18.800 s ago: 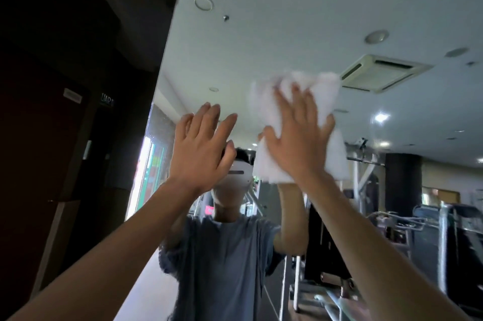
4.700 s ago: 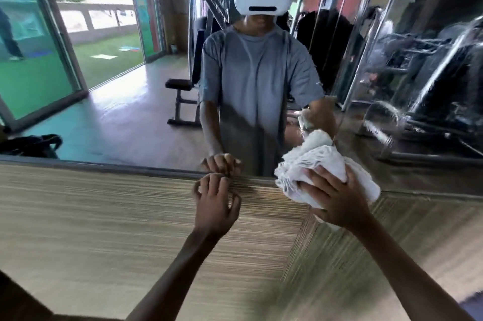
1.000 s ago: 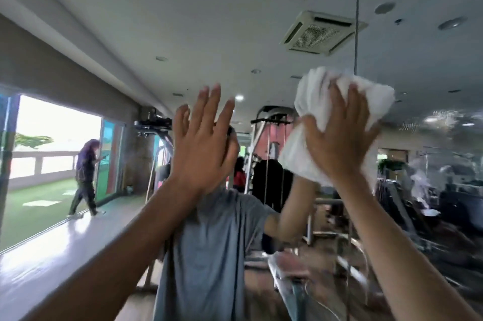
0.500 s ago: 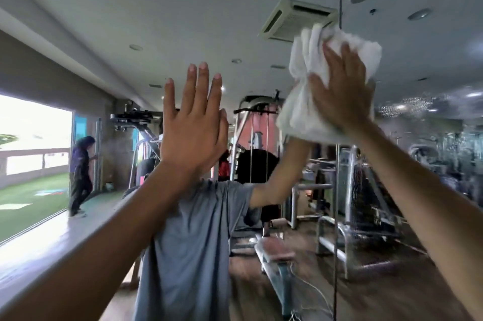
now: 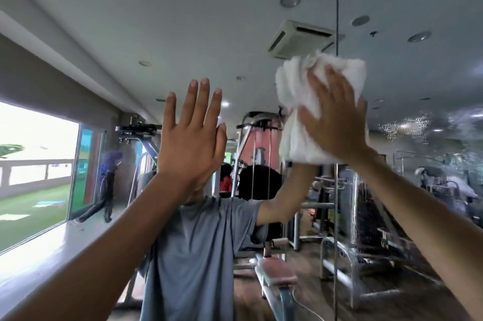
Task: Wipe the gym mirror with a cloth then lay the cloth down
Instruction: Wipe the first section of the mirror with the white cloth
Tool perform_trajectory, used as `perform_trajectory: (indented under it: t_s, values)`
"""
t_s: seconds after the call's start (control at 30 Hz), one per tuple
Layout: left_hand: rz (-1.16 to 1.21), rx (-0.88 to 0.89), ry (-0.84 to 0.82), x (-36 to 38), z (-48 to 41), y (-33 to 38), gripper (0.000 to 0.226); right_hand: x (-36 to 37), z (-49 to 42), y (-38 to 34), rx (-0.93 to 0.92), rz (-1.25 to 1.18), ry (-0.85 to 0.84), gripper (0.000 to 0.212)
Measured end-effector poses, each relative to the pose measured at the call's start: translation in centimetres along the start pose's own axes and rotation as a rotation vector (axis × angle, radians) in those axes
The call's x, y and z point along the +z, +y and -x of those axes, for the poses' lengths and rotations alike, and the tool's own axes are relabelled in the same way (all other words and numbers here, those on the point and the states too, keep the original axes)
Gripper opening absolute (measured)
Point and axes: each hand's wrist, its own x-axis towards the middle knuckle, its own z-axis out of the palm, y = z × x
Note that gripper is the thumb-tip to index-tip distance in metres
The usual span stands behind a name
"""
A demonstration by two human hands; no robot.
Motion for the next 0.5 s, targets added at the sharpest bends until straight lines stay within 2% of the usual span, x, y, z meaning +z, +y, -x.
perform_trajectory:
  t_s: [0.07, 0.13, 0.2, 0.27, 0.33, 0.4, 0.43, 0.5]
  values:
    - [-0.008, -0.004, 0.014, 0.0, 0.0, 0.0, 0.061, -0.4, -4.8, -1.7, 0.205, -0.098, 0.031, 0.066]
    - [-0.005, 0.005, 0.03, 0.0, 0.0, 0.0, 0.061, -0.2, -7.5, -4.7, 0.25, -0.106, 0.053, 0.065]
    - [0.001, 0.005, 0.039, -0.1, 0.0, -0.1, 0.06, 0.6, -6.8, -7.1, 0.09, -0.046, 0.083, 0.065]
    - [-0.005, 0.01, 0.042, -0.1, 0.0, -0.1, 0.06, 1.0, -3.5, -7.8, -0.165, -0.004, 0.111, 0.066]
    - [-0.017, 0.01, 0.047, 0.0, 0.0, -0.2, 0.06, 1.0, -0.2, -6.0, -0.437, 0.024, 0.078, 0.069]
    - [-0.016, 0.005, 0.044, 0.1, 0.0, -0.1, 0.06, 0.7, 1.1, -2.7, -0.541, 0.042, 0.027, 0.07]
    - [-0.015, -0.001, 0.033, 0.1, 0.0, 0.1, 0.061, 0.4, 0.8, -1.1, -0.492, 0.045, 0.019, 0.069]
    - [-0.025, -0.013, 0.01, 0.2, 0.1, 0.4, 0.062, 0.2, -1.8, 0.6, -0.24, 0.018, 0.058, 0.067]
